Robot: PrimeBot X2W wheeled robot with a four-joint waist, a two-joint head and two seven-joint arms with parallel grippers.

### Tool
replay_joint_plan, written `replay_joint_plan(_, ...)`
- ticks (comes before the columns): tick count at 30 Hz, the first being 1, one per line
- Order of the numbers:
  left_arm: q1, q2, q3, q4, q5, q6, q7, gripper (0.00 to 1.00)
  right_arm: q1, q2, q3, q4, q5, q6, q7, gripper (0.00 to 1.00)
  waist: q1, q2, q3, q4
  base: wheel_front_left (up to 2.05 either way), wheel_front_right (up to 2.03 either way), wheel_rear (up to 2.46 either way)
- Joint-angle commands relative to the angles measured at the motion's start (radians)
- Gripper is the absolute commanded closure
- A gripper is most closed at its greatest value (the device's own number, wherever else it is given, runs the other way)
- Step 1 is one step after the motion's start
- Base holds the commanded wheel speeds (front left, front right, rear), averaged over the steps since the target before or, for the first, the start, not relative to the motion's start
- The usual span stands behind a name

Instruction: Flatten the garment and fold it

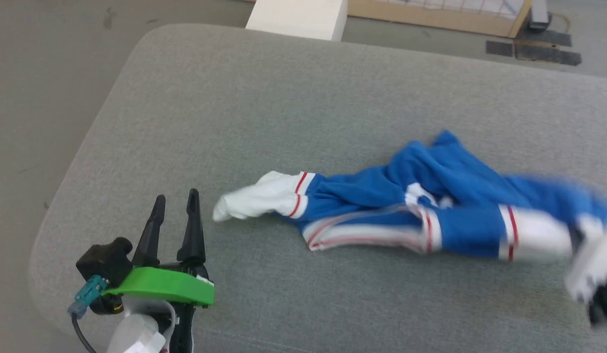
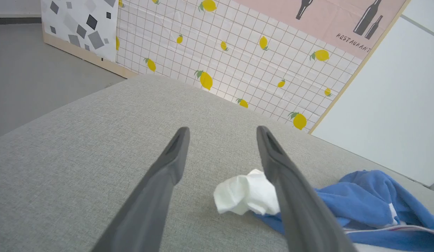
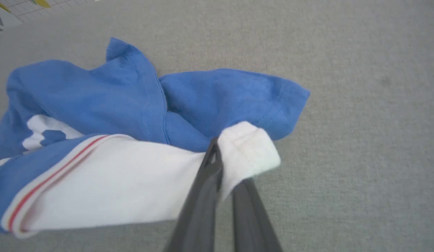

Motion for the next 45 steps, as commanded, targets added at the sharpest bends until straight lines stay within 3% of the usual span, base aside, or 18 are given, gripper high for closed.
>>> replay_joint_plan(1, 0.013, 0.007, 0.000, 0.005, 0.010, -0.007, -0.004, 0.00, 0.062, 0.000, -0.018, 0.006, 0.027, -0.002, 0.008, 1.00, 0.0000, 0.0000, -0.020, -0.020, 0.00, 0.00, 0.00)
replay_joint_plan(5, 0.031, 0.010, -0.001, 0.015, 0.007, -0.007, -0.004, 0.00, 0.187, 0.000, -0.017, 0.075, 0.109, -0.002, 0.001, 1.00, 0.0000, 0.0000, -0.034, -0.041, 0.00, 0.00, 0.00)
replay_joint_plan(6, 0.036, 0.011, -0.001, 0.017, 0.006, -0.006, -0.004, 0.00, 0.203, 0.000, -0.002, 0.093, 0.125, -0.002, -0.002, 0.91, 0.0000, 0.0000, -0.038, -0.047, 0.00, 0.00, 0.00)
replay_joint_plan(7, 0.042, 0.011, -0.001, 0.020, 0.004, -0.006, -0.004, 0.00, 0.216, 0.000, 0.018, 0.110, 0.146, -0.002, -0.013, 0.23, 0.0000, 0.0000, -0.042, -0.053, 0.00, 0.00, 0.00)
replay_joint_plan(8, 0.045, 0.012, -0.001, 0.023, 0.003, -0.006, -0.003, 0.00, 0.220, 0.000, 0.019, 0.122, 0.168, -0.002, -0.031, 0.00, 0.0000, 0.0000, -0.045, -0.057, 0.00, 0.00, 0.00)
replay_joint_plan(11, 0.054, 0.014, -0.002, 0.030, -0.001, -0.005, -0.001, 0.00, 0.203, 0.000, -0.011, 0.137, 0.203, -0.002, -0.140, 0.00, 0.0000, 0.0000, -0.059, -0.068, 0.00, 0.00, 0.00)
replay_joint_plan(13, 0.047, 0.018, -0.017, 0.030, -0.006, -0.005, 0.015, 0.00, 0.170, 0.000, -0.055, 0.127, 0.226, -0.002, -0.270, 0.00, 0.0000, 0.0000, -0.074, -0.079, 0.00, 0.00, 0.00)
replay_joint_plan(21, -0.173, 0.067, -0.188, 0.018, -0.025, -0.006, 0.156, 0.00, 0.113, 0.000, -0.065, 0.111, 0.207, -0.002, -0.373, 0.00, 0.0000, 0.0000, -0.045, -0.124, 0.00, 0.00, 0.00)
replay_joint_plan(30, -0.565, 0.149, -0.509, 0.162, -0.172, -0.007, 0.612, 0.00, 0.074, 0.000, 0.019, 0.124, 0.238, -0.002, -0.407, 0.00, 0.0000, 0.0000, 0.078, -0.213, 0.00, 0.00, 0.00)
replay_joint_plan(34, -0.669, 0.170, -0.628, 0.179, -0.238, -0.007, 0.730, 0.00, 0.066, 0.000, 0.038, 0.143, 0.251, -0.002, -0.431, 0.00, 0.0000, 0.0000, 0.129, -0.243, 0.00, 0.00, 0.00)
replay_joint_plan(45, -0.774, 0.195, -0.847, 0.175, -0.397, -0.007, 0.755, 0.00, 0.041, 0.000, 0.091, 0.196, 0.285, -0.002, -0.501, 0.00, 0.0000, 0.0000, 0.220, -0.306, 0.00, 0.00, 0.00)
